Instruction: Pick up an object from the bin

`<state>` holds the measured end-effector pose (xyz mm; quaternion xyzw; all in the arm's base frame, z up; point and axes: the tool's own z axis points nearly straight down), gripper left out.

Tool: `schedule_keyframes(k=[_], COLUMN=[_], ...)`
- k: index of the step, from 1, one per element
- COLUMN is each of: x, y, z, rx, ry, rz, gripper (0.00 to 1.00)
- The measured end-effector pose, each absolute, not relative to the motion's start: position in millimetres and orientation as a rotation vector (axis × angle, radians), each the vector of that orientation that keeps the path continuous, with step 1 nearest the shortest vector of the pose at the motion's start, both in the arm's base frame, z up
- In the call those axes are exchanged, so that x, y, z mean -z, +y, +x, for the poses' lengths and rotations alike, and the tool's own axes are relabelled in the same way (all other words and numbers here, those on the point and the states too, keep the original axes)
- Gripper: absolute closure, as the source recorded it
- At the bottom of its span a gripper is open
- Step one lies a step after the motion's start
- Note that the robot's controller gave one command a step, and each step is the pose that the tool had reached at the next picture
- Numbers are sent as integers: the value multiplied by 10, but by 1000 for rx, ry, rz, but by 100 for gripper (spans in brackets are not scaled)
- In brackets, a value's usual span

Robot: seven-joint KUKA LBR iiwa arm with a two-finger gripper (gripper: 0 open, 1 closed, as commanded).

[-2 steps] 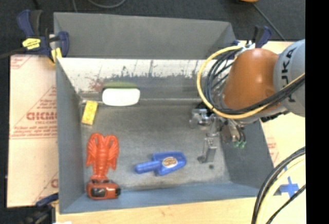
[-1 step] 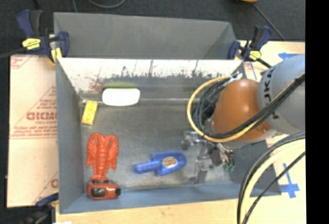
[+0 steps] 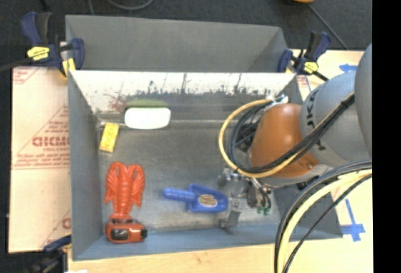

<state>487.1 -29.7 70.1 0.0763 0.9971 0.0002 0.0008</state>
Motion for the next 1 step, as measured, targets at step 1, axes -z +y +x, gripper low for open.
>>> schedule_keyframes(k=[1], x=[-707], y=[28], z=[4961], rx=[1], ry=[3135], rz=[138], gripper=[0])
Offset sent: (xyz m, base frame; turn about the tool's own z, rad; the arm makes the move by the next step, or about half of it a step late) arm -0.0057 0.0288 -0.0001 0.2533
